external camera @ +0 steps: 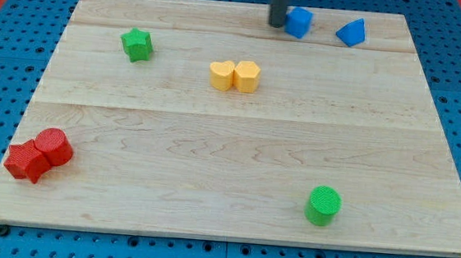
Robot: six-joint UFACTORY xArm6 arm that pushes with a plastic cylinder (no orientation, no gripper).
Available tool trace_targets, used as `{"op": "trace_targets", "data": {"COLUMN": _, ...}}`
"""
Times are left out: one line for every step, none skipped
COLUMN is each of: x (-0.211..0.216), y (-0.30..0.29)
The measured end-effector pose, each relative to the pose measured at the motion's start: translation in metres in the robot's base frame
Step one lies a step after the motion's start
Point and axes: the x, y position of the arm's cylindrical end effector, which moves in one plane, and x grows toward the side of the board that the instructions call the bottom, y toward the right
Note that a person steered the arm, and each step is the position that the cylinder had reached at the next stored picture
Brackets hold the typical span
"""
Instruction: Push the green star to down a bit
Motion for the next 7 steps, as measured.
{"op": "trace_targets", "data": {"x": 0.0, "y": -0.104}}
{"op": "trace_targets", "data": {"x": 0.013, "y": -0.207}}
{"op": "trace_targets", "data": {"x": 0.063, "y": -0.245}}
{"op": "trace_targets", "data": {"x": 0.065, "y": -0.254}}
{"op": "trace_targets", "data": {"x": 0.065, "y": -0.254}}
{"op": "trace_targets", "data": {"x": 0.066, "y": -0.254}}
{"op": "trace_targets", "data": {"x": 0.071, "y": -0.254}}
